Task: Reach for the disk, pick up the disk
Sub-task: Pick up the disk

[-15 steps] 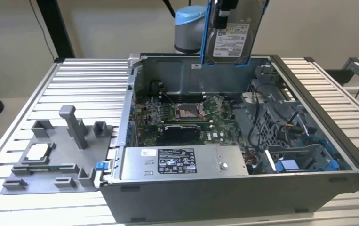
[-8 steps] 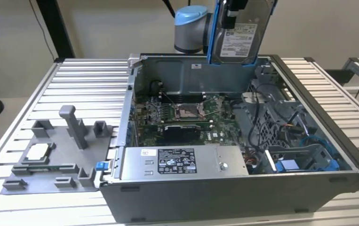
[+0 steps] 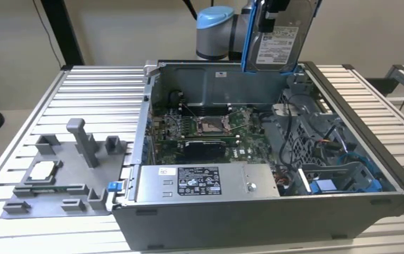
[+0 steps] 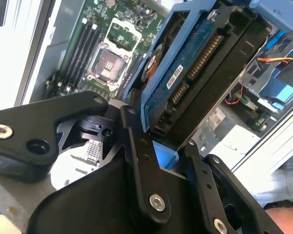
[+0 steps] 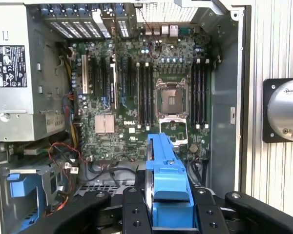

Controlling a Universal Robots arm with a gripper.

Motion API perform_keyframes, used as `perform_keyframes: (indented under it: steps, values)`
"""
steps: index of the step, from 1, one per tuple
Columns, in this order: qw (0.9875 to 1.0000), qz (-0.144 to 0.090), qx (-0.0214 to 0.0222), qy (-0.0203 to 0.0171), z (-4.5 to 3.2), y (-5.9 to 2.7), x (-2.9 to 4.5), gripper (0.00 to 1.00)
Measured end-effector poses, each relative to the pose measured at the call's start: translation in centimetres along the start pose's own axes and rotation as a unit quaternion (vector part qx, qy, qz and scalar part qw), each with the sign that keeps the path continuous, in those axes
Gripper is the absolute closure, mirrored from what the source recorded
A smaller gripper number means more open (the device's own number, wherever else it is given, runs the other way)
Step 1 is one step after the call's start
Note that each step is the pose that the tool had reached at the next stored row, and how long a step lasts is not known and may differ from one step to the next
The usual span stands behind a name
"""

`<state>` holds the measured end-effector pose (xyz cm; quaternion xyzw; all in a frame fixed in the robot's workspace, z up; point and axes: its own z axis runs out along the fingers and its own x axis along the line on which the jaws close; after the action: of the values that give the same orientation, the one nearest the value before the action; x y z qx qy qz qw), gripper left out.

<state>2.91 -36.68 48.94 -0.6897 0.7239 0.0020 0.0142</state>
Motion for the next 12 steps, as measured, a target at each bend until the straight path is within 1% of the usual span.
perform_keyframes:
  steps: [12]
  values:
    - [1.0000, 0.000, 0.0000, 0.0000, 0.04, -2.16, -0.10, 1.00]
